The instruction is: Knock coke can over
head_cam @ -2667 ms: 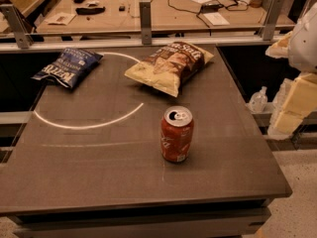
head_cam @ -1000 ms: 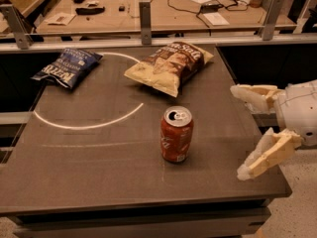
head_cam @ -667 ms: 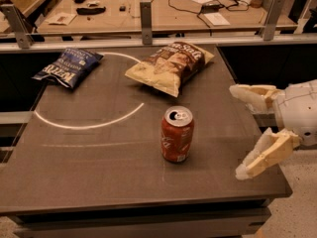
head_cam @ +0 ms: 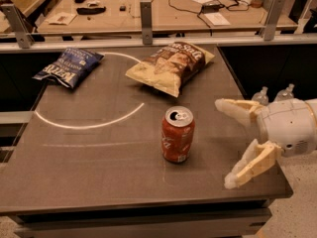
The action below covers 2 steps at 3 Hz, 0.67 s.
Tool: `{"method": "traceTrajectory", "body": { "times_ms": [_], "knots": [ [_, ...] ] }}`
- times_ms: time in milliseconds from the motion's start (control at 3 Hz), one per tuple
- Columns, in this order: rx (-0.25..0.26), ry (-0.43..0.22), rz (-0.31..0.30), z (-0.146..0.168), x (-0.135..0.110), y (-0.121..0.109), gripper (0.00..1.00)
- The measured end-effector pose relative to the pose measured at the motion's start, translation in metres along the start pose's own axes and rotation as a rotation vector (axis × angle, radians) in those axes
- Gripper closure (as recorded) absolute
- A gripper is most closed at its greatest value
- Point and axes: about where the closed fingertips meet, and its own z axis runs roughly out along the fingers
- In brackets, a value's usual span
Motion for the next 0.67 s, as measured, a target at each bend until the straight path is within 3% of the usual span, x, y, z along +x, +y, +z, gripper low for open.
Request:
{"method": "traceTrajectory", "body": {
  "times_ms": [333, 667],
  "knots": [
    [-0.077, -0.056, -0.010, 0.022, 0.002, 0.004, 0.00],
    [-0.106, -0.085, -0.007, 0.045, 0.006, 0.002, 0.00]
  ]
}}
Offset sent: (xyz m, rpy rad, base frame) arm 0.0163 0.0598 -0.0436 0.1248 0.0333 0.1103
